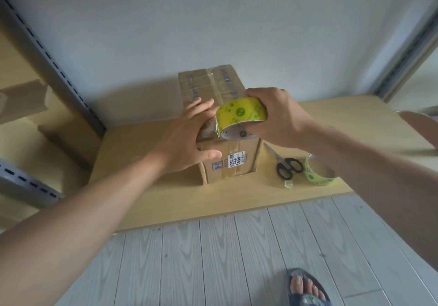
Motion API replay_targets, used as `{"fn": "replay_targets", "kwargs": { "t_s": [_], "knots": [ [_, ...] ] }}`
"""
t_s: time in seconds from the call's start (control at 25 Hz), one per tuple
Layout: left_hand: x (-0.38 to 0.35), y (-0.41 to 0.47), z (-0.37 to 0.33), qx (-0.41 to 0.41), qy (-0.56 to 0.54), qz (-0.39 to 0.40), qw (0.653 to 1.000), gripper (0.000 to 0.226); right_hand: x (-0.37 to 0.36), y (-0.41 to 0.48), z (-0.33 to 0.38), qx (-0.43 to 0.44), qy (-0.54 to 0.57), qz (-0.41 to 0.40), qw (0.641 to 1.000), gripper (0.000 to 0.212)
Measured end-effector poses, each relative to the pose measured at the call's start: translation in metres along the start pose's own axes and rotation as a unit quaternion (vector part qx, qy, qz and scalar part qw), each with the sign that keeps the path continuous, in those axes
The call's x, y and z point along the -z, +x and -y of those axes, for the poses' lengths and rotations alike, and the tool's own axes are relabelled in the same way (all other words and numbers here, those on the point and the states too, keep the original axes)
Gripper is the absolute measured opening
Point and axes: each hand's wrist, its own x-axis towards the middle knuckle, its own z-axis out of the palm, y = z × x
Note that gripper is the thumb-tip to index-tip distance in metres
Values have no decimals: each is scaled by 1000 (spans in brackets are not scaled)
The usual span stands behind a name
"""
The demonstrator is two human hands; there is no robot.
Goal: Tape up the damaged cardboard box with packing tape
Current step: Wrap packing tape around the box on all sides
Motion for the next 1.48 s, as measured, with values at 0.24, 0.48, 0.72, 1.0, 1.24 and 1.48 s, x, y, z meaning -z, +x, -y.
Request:
{"fn": "replay_targets", "kwargs": {
  "t_s": [0.24, 0.48, 0.72, 1.0, 1.24, 1.48],
  "knots": [
    [4, -6, 14, -20, 4, 4, 1000, 100, 32, 3, 4, 50, -94, 58, 993, 34],
    [3, 0, 12, -20, -8, 34, 999, 101, 63, -24, -34, -62, -238, 63, 967, 42],
    [-1, 1, 21, -47, -14, 26, 998, 103, 45, -20, -53, -74, -258, 69, 961, 51],
    [1, -1, 21, -41, -30, 38, 998, 104, 25, -12, -68, -87, -230, 81, 966, 41],
    [33, 22, -28, 77, 218, 157, 960, 114, -4, -8, -71, -90, -188, 84, 974, 35],
    [-5, 49, -50, 6, 164, 150, 975, 83, -9, -10, -75, -103, -184, 81, 974, 31]
  ]
}}
